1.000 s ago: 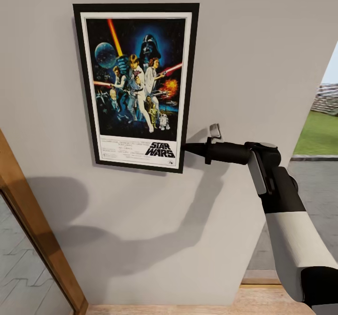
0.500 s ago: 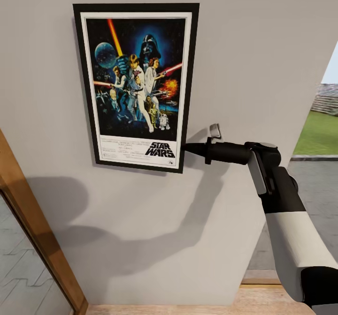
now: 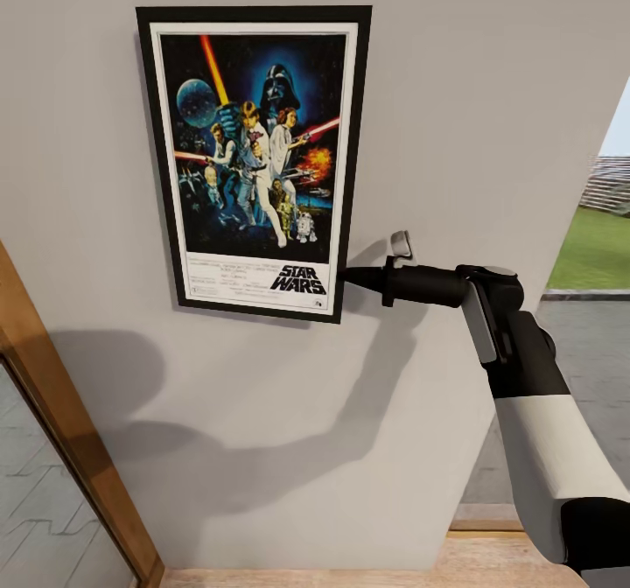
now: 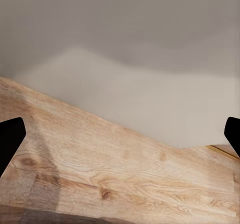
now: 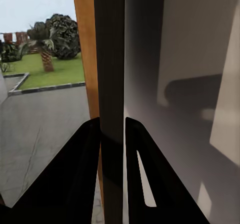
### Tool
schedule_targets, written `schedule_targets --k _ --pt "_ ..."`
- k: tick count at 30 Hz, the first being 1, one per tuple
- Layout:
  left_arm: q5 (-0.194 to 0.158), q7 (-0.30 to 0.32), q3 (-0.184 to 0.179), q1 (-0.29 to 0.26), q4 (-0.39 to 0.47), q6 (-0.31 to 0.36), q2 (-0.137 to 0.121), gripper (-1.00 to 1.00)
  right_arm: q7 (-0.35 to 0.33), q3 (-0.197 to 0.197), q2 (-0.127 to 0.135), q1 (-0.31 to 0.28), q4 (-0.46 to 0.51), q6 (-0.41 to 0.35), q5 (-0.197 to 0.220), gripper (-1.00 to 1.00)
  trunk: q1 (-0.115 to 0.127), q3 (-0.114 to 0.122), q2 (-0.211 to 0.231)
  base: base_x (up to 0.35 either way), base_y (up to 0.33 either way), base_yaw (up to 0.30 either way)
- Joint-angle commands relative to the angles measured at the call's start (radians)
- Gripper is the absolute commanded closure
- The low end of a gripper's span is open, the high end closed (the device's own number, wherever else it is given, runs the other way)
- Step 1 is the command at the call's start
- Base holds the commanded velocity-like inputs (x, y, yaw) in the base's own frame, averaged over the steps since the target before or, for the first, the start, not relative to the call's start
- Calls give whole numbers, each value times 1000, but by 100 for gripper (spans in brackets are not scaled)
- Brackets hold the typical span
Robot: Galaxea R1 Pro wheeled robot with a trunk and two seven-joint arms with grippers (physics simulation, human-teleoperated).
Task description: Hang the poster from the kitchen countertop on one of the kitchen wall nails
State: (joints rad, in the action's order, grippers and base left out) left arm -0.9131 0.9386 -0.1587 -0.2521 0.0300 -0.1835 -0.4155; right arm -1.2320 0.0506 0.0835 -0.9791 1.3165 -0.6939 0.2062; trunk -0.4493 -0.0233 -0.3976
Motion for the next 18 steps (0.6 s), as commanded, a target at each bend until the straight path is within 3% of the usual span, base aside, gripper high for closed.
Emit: schedule_targets --k 1,18 --pt "-6 2 -8 -1 -1 -7 0 -100 -1 2 1 -1 0 -10 8 100 -1 -2 -2 0 0 0" --pt "-6 2 -8 -1 -1 -7 0 -100 -1 2 1 -1 0 -10 9 100 -1 -2 -2 0 0 0"
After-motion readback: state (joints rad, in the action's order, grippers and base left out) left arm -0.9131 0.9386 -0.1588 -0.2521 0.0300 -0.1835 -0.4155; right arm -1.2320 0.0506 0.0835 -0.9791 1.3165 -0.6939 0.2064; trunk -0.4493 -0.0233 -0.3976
